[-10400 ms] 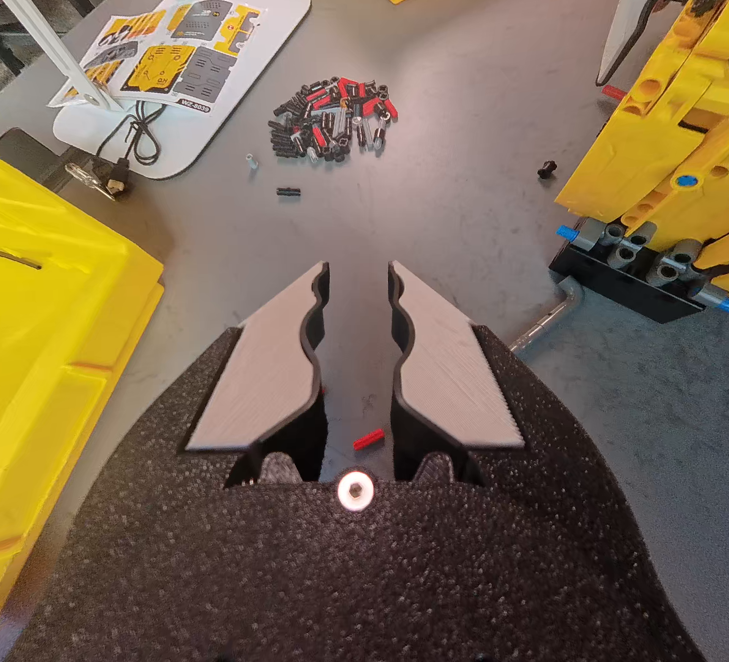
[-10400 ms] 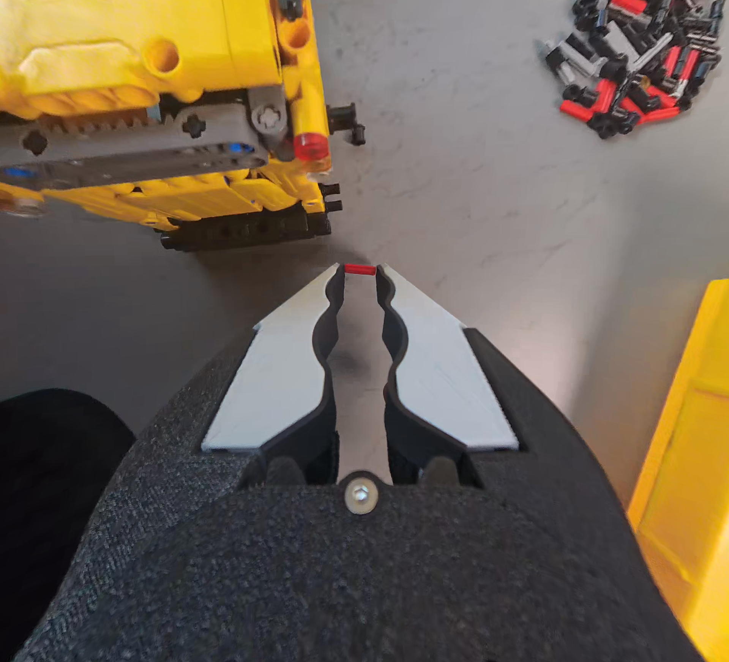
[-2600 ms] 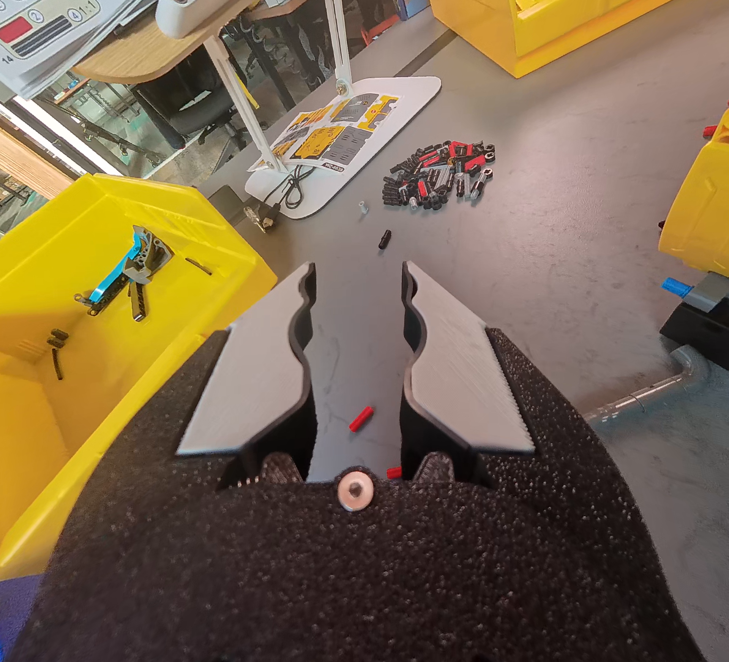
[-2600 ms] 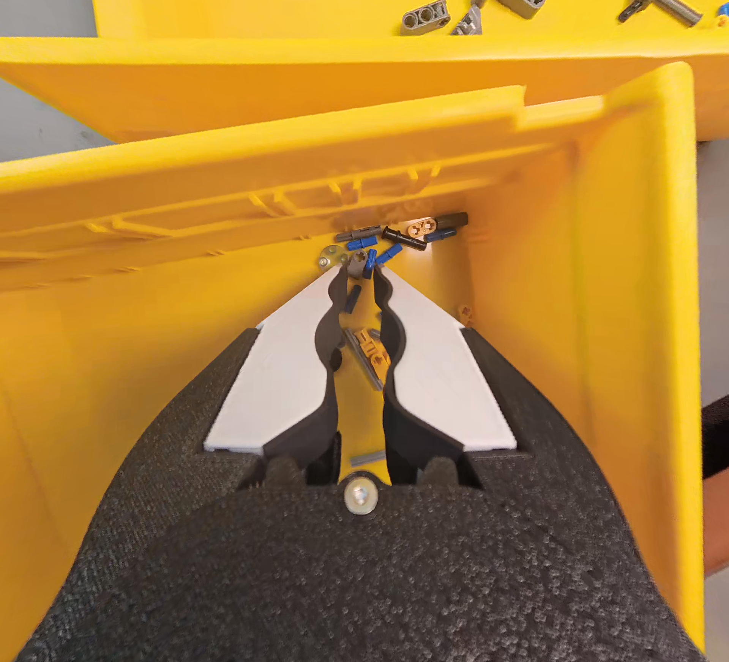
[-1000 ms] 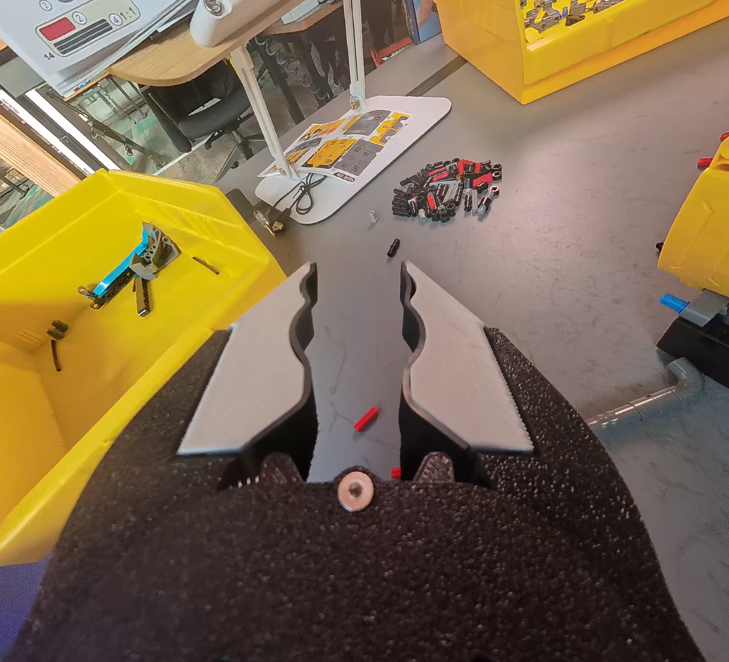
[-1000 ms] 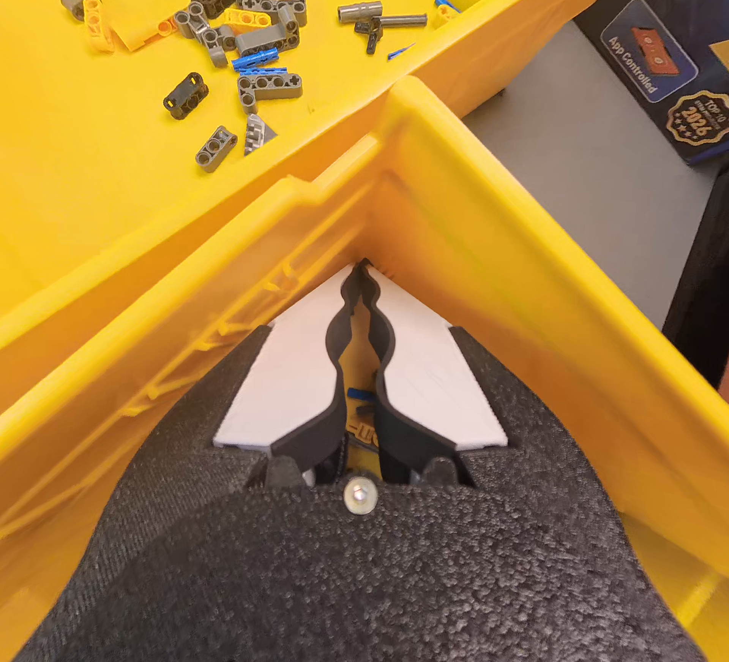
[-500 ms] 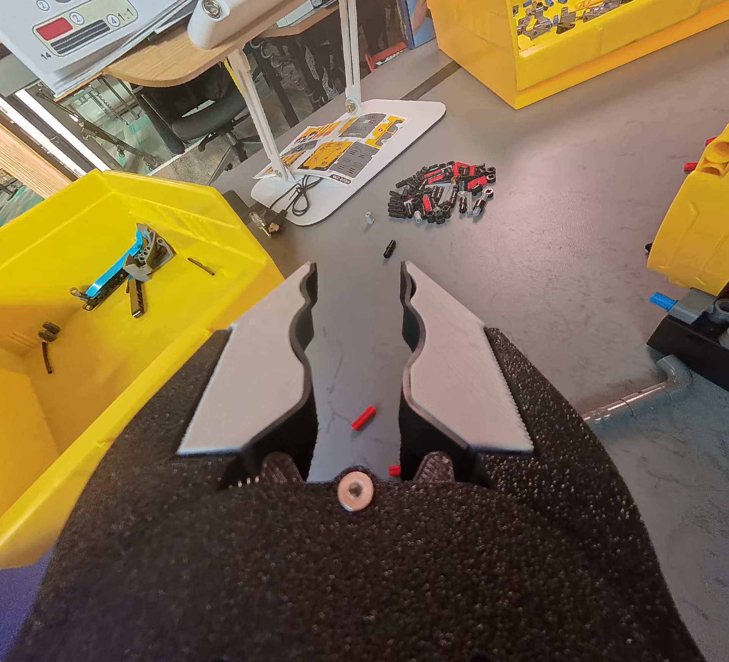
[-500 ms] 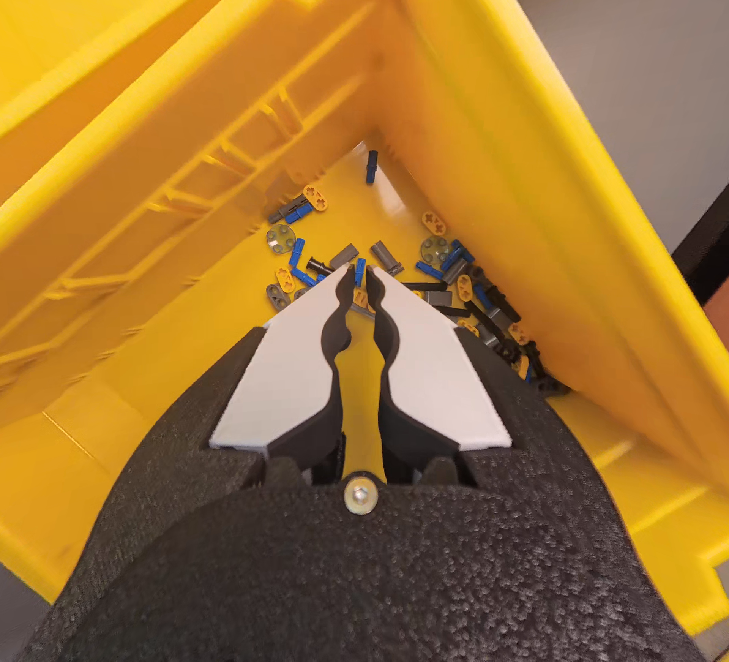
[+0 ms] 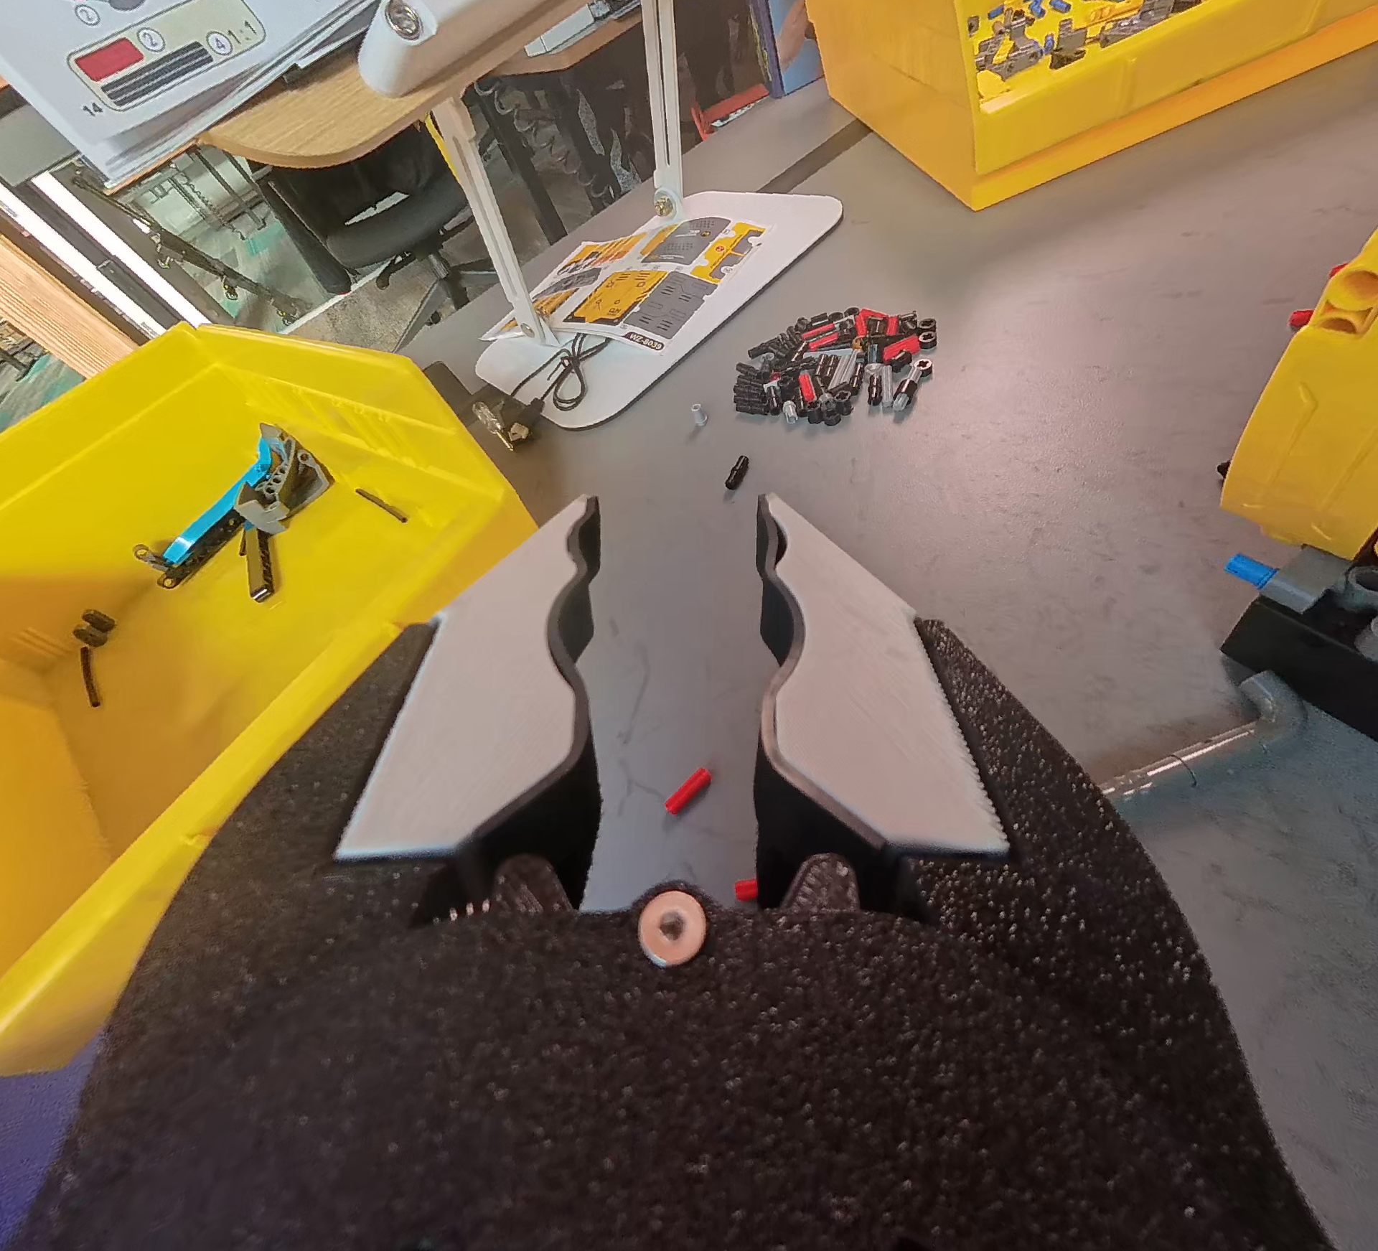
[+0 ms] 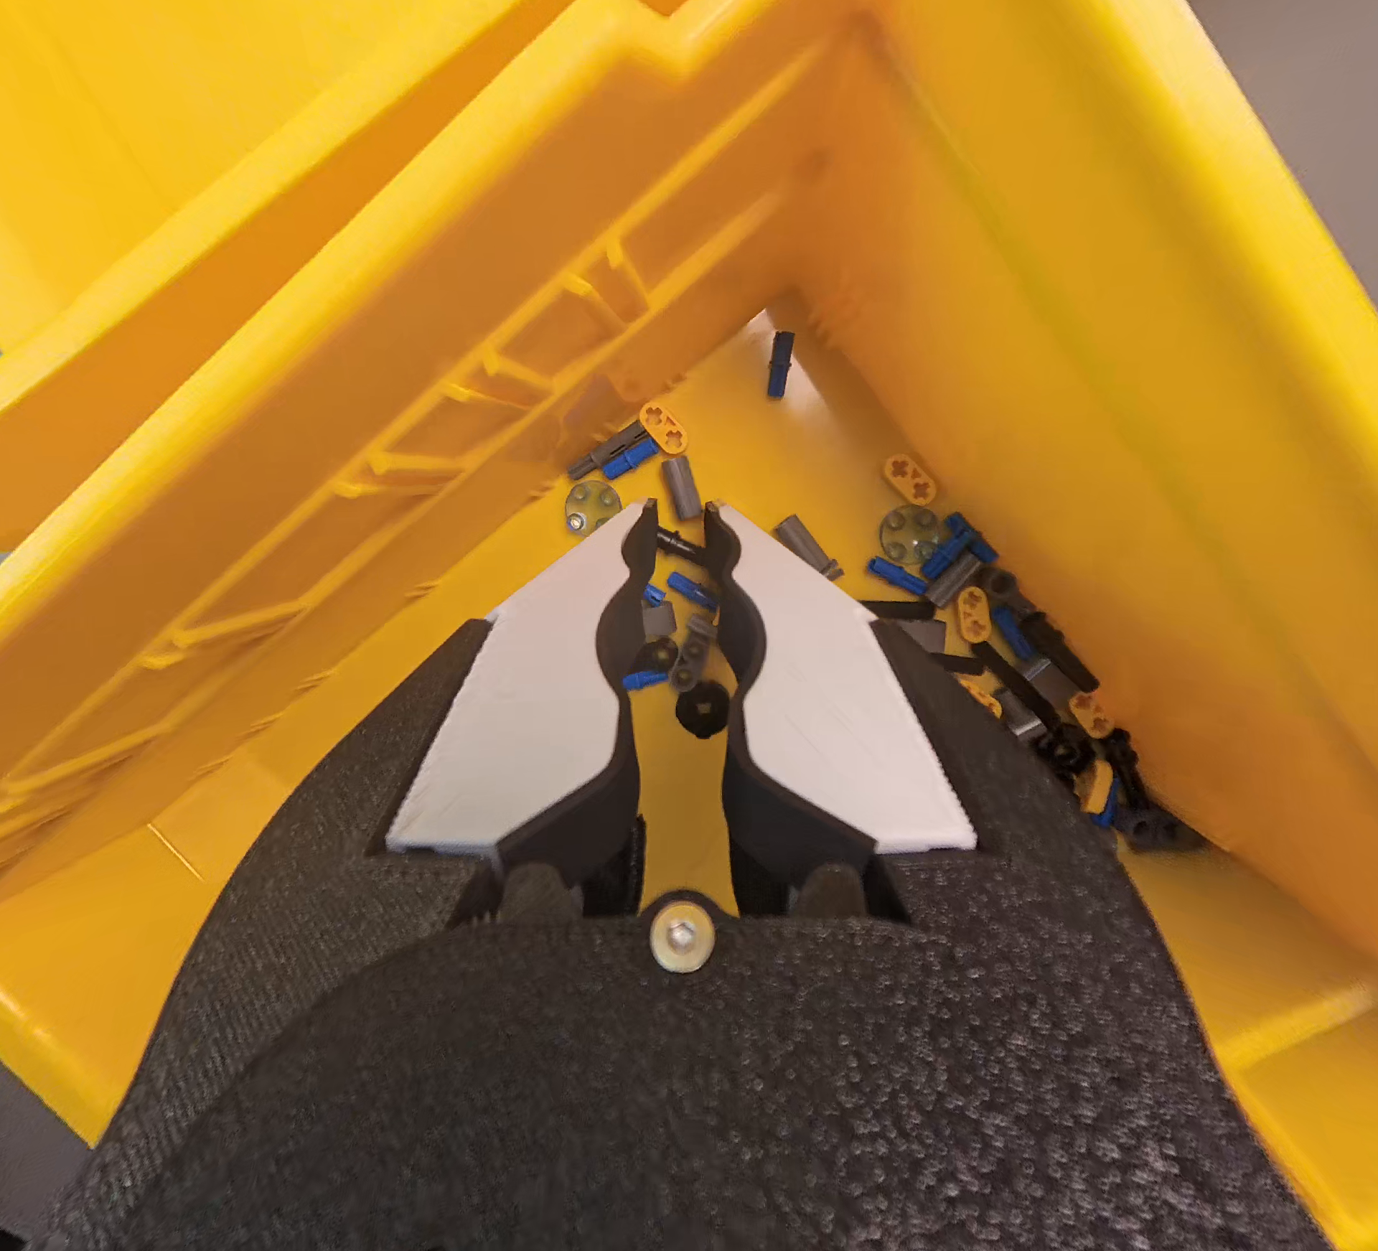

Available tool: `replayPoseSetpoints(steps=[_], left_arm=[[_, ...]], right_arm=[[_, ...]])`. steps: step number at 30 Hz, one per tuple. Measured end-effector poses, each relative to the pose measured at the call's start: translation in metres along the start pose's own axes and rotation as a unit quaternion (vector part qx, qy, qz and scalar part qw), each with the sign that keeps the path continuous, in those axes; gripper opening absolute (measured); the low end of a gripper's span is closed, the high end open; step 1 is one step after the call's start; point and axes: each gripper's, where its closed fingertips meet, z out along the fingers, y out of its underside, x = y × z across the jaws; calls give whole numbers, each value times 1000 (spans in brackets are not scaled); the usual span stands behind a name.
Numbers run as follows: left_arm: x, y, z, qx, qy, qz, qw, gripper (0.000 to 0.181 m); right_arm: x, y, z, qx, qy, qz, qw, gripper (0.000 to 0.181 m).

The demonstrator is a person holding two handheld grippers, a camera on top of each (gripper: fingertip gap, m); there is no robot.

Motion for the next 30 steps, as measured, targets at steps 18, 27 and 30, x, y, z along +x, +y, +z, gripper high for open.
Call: replayPoseSetpoints(steps=[18,27,30], left_arm=[[-4,-4,-6,16,5,-29,999,39],[-9,-16,-17,48,12,-58,997,39],[-11,-20,-21,57,11,-62,996,39]], right_arm=[[-51,-55,-98,219,63,-127,965,7],[-282,0,-64,163,-26,-241,956,7],[-307,10,-14,143,-29,-235,961,7]])
